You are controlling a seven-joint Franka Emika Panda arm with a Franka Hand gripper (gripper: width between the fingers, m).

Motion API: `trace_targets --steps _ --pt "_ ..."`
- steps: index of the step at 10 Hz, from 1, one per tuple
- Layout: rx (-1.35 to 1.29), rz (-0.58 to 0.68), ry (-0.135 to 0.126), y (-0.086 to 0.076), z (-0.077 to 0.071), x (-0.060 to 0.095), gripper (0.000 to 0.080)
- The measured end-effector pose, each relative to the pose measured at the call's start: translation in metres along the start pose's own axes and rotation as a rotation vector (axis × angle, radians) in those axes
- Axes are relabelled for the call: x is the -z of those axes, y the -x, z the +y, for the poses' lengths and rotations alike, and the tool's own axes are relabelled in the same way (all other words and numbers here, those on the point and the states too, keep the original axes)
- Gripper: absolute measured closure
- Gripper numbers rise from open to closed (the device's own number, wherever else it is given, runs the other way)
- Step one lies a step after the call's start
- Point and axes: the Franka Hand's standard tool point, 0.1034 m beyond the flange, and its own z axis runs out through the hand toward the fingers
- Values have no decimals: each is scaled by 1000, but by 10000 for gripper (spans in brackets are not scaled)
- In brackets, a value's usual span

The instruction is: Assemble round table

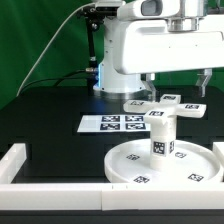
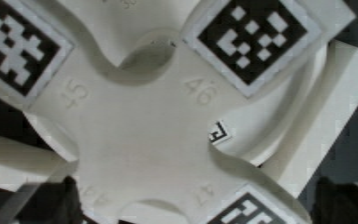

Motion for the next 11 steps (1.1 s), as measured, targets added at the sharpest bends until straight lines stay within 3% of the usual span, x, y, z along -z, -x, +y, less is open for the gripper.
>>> trace_targets --steps 3,6,9,10,11 --pt "-11 -22 2 8 11 -8 150" --pt "-20 -30 8 13 14 -20 150" --pt "-43 -32 8 14 14 -21 181" --pt "-49 -32 9 14 15 -20 359" --pt "-119 -31 8 14 14 -21 359"
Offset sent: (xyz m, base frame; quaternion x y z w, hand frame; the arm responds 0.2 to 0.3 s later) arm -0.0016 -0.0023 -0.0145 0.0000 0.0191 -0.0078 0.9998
